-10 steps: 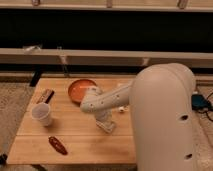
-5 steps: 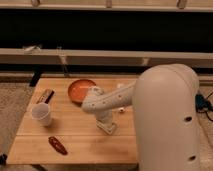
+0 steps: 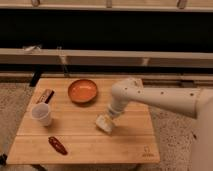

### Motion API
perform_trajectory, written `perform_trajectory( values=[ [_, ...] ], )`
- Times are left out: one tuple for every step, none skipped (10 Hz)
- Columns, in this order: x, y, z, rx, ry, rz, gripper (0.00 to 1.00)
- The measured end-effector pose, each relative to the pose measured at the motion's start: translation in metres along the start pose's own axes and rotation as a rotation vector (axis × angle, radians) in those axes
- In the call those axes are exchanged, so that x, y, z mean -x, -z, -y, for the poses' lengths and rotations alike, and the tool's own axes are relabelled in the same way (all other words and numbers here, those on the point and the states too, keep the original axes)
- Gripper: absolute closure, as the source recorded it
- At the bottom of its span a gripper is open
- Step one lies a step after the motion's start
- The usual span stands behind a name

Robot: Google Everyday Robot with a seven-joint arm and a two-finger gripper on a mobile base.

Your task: Wipe the white sponge on the table

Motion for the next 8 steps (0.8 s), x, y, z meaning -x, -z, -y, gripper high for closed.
perform_trajectory(
  values=[
    [-0.0027,0.0086,0.0064,-0.09,-0.014,-0.087,0.2],
    [-0.0059,0.0123,0.0089,-0.125,-0.017,-0.124,0.2],
    [-0.0092,0.0164,0.0111,-0.156,-0.017,-0.158,0.2],
    [-0.0084,0.0173,0.0112,-0.161,-0.019,-0.162,0.2],
    [-0.0089,0.0169,0.0117,-0.162,-0.018,-0.161,0.2],
    [-0.0101,0.0165,0.0126,-0.163,-0.015,-0.16,0.2],
    [-0.0103,0.0165,0.0128,-0.163,-0.015,-0.161,0.2],
    [-0.0101,0.0167,0.0127,-0.163,-0.016,-0.161,0.2]
  ],
)
